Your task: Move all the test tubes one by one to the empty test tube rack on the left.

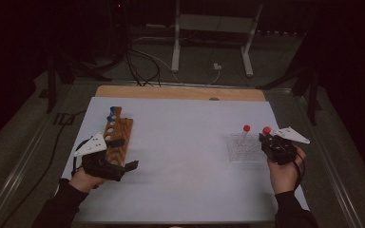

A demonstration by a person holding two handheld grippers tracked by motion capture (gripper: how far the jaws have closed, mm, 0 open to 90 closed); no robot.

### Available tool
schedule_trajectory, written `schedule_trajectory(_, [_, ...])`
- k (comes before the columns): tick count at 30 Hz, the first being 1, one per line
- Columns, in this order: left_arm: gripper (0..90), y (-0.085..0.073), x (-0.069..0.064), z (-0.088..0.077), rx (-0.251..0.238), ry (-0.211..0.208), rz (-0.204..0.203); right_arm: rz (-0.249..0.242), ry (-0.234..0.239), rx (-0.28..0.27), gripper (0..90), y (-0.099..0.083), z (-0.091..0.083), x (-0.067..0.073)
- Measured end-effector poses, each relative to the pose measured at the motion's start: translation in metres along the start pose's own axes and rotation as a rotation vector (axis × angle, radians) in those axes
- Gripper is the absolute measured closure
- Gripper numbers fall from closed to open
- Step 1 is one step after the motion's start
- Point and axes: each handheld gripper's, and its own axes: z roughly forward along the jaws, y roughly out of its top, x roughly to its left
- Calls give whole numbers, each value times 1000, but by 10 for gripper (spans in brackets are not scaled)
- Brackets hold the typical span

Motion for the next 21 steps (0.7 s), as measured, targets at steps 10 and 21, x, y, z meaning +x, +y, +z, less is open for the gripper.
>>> schedule_trajectory(10, [37,0,-1,0,1,-3,4,-13,-1,-43,747,7,-14,0])
schedule_trajectory(21, [37,1,-1,1,1,-8,5,-41,81,-95,747,17,-29,14])
